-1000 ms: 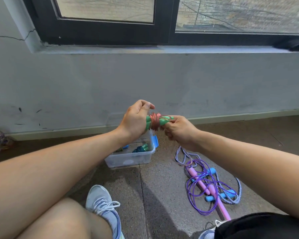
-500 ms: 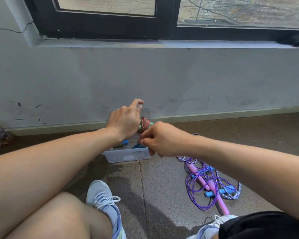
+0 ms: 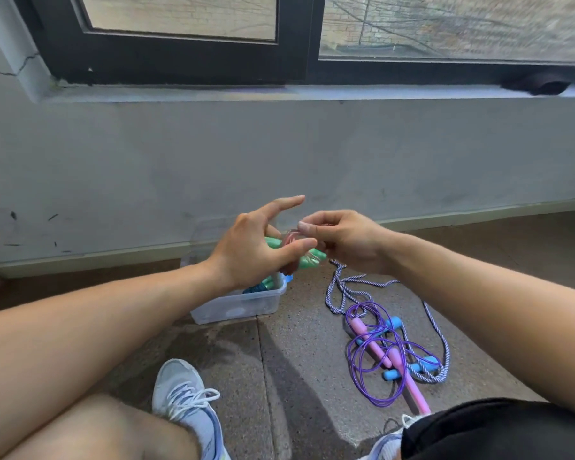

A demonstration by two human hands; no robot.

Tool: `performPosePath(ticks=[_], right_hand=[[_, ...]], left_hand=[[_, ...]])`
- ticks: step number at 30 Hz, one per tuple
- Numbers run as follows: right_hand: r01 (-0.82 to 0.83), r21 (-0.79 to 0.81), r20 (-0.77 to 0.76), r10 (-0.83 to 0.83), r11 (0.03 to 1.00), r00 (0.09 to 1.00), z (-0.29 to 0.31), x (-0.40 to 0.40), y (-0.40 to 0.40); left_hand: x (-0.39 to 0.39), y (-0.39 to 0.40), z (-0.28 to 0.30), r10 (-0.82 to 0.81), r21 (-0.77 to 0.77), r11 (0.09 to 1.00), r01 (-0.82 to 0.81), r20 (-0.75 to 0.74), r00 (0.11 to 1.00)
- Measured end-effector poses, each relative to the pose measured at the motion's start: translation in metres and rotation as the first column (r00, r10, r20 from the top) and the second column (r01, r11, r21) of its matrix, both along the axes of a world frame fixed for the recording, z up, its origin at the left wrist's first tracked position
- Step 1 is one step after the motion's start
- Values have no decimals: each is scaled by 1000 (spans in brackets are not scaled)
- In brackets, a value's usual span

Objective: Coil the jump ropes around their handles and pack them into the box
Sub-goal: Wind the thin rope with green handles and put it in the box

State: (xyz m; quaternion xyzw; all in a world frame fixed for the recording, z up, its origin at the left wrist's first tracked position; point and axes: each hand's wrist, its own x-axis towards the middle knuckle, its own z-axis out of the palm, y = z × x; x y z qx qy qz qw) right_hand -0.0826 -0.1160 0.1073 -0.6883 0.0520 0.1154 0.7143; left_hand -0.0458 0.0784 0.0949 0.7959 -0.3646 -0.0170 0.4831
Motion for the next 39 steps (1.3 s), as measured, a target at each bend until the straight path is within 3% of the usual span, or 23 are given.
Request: performPosePath(ticks=[4, 12, 16, 20, 23, 26, 29, 39], right_hand=[[-44, 110, -87, 53, 993, 995, -4, -2, 8], [-102, 267, -111, 136, 958, 985, 11, -6, 4], [14, 220, -69, 1, 975, 998, 7, -4, 7], [169, -72, 122, -159, 983, 980, -5, -2, 5], [244, -141, 176, -219, 959, 960, -8, -3, 3], [199, -116, 91, -189, 973, 978, -1, -4, 0], [50, 53, -29, -49, 997, 998, 5, -4, -2], [204, 138, 13, -208, 969, 978, 5, -5, -4]], left_hand=[[3, -7, -3, 169, -198, 962, -188, -109, 980], [7, -11, -2, 395, -198, 903, -380, 39, 918], [17, -7, -15, 333, -104, 941, -322, 110, 937], [20, -5, -25, 217, 17, 975, -221, 136, 967], [16, -8, -23, 199, 37, 978, -204, 101, 975], [17, -10, -22, 231, -28, 973, -230, 1, 973], [24, -5, -24, 269, -41, 962, -268, 4, 963], [14, -3, -17, 95, 53, 994, -99, 77, 992]])
